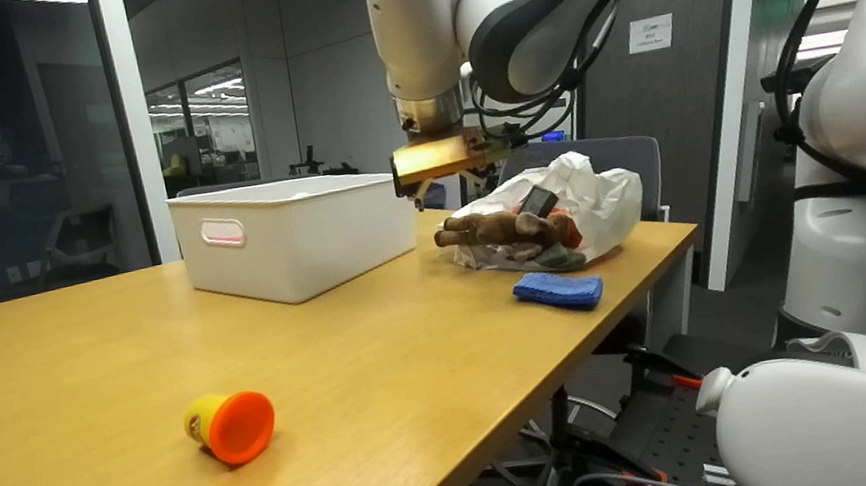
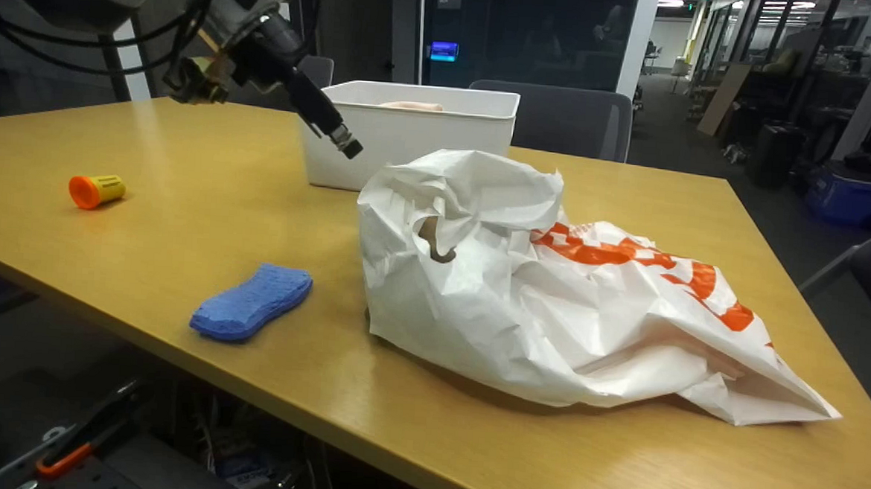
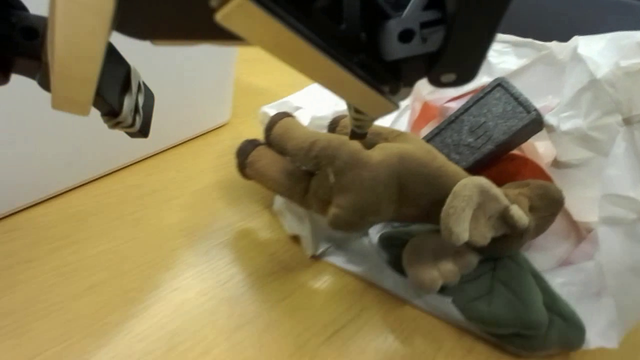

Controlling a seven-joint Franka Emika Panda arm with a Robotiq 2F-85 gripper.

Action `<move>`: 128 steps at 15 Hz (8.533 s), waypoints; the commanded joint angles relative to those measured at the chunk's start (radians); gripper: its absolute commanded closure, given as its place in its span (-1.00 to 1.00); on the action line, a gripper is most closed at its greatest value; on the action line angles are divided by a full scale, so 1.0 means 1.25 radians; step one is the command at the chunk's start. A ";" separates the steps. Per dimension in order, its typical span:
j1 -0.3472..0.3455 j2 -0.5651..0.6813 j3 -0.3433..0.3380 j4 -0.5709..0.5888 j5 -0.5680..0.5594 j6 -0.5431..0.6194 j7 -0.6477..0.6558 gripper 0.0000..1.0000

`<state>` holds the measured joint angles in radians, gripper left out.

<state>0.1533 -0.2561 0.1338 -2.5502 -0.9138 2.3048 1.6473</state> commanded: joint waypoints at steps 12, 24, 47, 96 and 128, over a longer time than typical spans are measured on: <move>0.142 0.146 0.186 0.052 0.444 0.366 -0.392 -1.00; 0.211 0.297 0.279 0.171 1.029 0.237 -1.101 -0.66; 0.205 0.367 0.208 0.294 0.887 0.038 -1.247 -1.00; -0.249 -0.009 0.038 -0.028 -0.112 -0.104 -0.372 0.64; -0.043 -0.123 -0.037 -0.159 0.626 -0.021 -0.827 -1.00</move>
<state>0.0815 -0.3688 0.0852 -2.7497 -0.2597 2.3378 0.7351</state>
